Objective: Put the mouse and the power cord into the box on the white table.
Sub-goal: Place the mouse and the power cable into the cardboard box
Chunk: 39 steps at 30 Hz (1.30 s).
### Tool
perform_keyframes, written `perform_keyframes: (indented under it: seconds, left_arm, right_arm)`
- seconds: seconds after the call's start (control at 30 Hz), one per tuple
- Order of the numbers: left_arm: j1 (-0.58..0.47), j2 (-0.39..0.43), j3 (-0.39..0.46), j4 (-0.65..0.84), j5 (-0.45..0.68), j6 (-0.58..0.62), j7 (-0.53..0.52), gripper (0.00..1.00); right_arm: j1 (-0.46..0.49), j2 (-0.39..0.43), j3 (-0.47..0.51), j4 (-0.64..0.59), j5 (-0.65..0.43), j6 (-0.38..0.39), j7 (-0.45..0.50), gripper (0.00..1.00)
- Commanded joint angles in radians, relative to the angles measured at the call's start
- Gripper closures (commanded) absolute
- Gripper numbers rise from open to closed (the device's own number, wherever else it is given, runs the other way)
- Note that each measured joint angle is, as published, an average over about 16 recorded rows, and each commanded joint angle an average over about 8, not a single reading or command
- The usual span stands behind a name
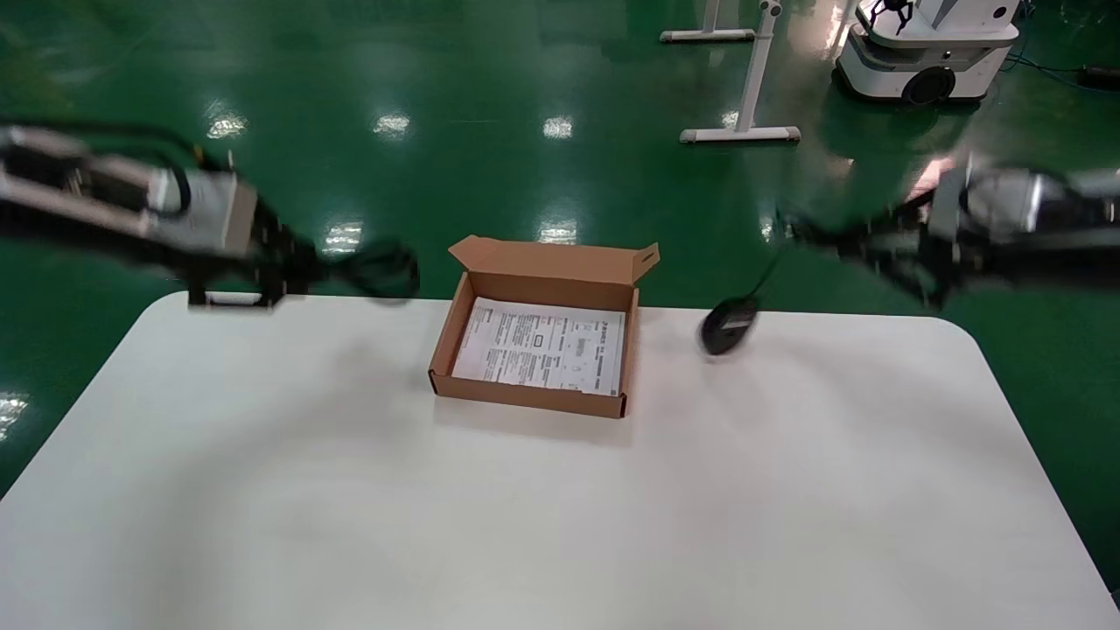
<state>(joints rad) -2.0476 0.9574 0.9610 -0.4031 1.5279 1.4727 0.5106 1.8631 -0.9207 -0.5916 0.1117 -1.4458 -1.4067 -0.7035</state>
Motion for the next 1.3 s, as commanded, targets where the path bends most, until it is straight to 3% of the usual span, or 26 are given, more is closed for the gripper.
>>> perform_keyframes:
  seconds: [0.03,0.27,0.57,1.3]
  left_arm:
    - [-0.03,-0.01,-0.011,-0.053,-0.007,-0.018,-0.029,1.0]
    - [-0.072,0.049,-0.044,-0.113,-0.035,-0.1,-0.041,1.0]
    - [-0.084,0.129,-0.051,-0.079,-0.05,-0.12,-0.033,1.0]
    - [-0.146,0.107,-0.007,-0.03,0.025,-0.077,-0.022,1.0]
  right_arm:
    - [0.034,-0.01,0.01,0.015,0.014,0.006,0.017,1.0]
    - [0.066,-0.12,0.041,0.042,0.06,0.061,0.04,1.0]
    - [0.015,-0.245,0.053,0.027,0.082,0.132,0.011,1.0]
    - [-0.097,-0.425,0.02,-0.048,0.045,0.207,-0.108,1.0]
